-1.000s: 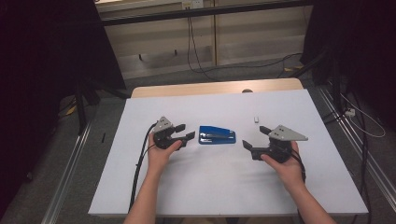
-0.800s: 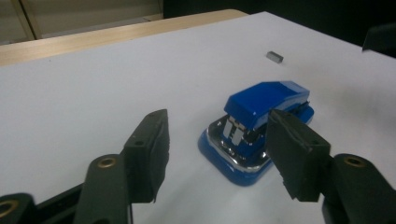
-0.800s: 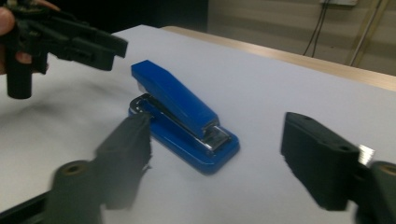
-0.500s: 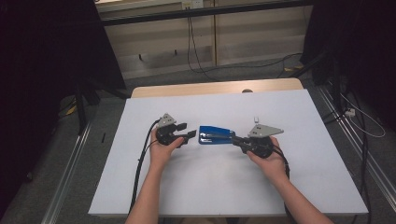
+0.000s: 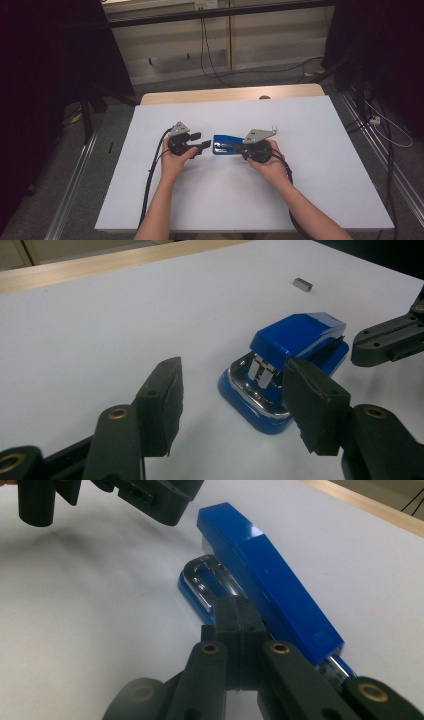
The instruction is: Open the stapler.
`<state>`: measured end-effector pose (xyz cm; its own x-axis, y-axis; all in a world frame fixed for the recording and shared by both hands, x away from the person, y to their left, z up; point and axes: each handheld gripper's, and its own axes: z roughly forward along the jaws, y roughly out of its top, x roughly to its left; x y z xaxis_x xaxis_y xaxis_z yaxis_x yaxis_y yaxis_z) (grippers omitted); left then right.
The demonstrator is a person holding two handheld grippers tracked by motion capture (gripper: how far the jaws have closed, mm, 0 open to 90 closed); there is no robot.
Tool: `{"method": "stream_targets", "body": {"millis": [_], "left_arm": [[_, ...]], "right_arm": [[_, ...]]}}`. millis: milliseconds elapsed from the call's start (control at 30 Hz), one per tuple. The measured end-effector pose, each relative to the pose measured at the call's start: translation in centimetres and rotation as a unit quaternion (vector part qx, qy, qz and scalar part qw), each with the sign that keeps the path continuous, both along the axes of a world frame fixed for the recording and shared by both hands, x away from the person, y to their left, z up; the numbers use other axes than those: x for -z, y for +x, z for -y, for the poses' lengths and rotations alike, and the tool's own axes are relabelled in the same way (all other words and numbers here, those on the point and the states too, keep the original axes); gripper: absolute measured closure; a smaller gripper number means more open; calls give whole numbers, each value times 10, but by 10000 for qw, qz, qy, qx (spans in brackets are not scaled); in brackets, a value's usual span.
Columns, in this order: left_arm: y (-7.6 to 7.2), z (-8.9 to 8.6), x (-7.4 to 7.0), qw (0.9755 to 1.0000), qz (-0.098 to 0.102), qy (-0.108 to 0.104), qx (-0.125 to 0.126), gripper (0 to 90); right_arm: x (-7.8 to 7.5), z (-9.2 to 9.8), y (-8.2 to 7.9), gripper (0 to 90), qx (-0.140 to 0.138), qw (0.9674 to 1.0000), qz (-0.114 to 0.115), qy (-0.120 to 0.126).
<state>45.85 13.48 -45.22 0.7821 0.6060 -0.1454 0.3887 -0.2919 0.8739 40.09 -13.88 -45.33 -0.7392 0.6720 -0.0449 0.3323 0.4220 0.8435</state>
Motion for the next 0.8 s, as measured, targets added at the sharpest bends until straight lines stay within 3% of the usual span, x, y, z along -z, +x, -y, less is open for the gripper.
{"method": "stream_targets", "body": {"millis": [133, 167, 500, 633, 733, 800], "left_arm": [[0, 1, 0, 10000, -5, -9, 9, 420], [0, 1, 0, 10000, -12, -1, 16, 420], [1, 1, 1, 10000, -59, -24, 43, 420], [1, 1, 2, 9999, -96, -1, 68, 421], [1, 1, 3, 9999, -120, -14, 74, 438], [1, 1, 3, 9999, -122, -15, 95, 451]], "right_arm": [[5, -8, 5, 900, -138, 9993, 98, -340], [7, -11, 6, 900, -239, 9980, 223, -544], [10, -27, 14, 900, -415, 9961, 353, -694], [8, -30, 18, 900, -429, 9962, 402, -639], [7, -34, 19, 900, -497, 9947, 476, -758], [8, -35, 19, 900, -488, 9955, 448, -681]]}}
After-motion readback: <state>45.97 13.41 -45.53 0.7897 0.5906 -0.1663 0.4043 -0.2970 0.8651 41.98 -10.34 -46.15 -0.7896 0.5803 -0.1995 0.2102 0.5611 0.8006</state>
